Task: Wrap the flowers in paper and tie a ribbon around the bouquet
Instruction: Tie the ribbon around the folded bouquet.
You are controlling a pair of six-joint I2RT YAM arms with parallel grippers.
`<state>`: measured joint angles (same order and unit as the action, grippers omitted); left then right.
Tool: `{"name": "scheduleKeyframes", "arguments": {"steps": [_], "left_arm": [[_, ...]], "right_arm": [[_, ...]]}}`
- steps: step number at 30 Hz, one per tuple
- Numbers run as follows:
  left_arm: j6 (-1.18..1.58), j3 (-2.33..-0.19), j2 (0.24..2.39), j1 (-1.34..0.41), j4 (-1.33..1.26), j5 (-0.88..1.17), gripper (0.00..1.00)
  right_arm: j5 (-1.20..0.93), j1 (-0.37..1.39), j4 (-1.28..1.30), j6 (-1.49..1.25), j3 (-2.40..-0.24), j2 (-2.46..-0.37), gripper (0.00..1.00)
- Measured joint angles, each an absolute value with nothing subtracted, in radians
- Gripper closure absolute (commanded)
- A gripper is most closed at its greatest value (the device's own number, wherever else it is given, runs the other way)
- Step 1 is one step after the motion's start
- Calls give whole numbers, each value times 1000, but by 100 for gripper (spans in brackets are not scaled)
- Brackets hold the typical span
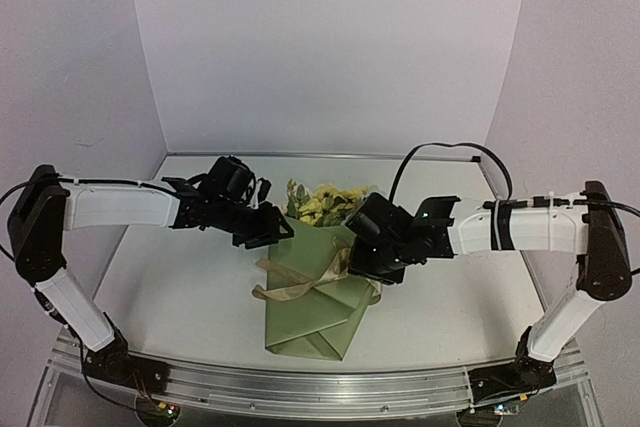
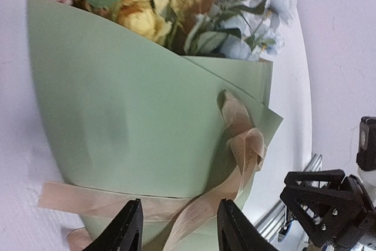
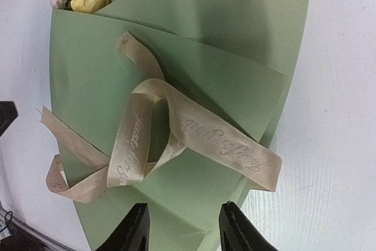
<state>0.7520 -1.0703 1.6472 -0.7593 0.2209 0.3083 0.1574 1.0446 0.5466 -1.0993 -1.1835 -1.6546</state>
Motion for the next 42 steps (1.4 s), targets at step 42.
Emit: {"name": "scheduleKeyframes", "arguments": {"steps": [42], "left_arm": [[943,-834,1644,-693,97,166,48]], "right_arm": [[155,1010,562,-1314,-1303,-1864,72]]}}
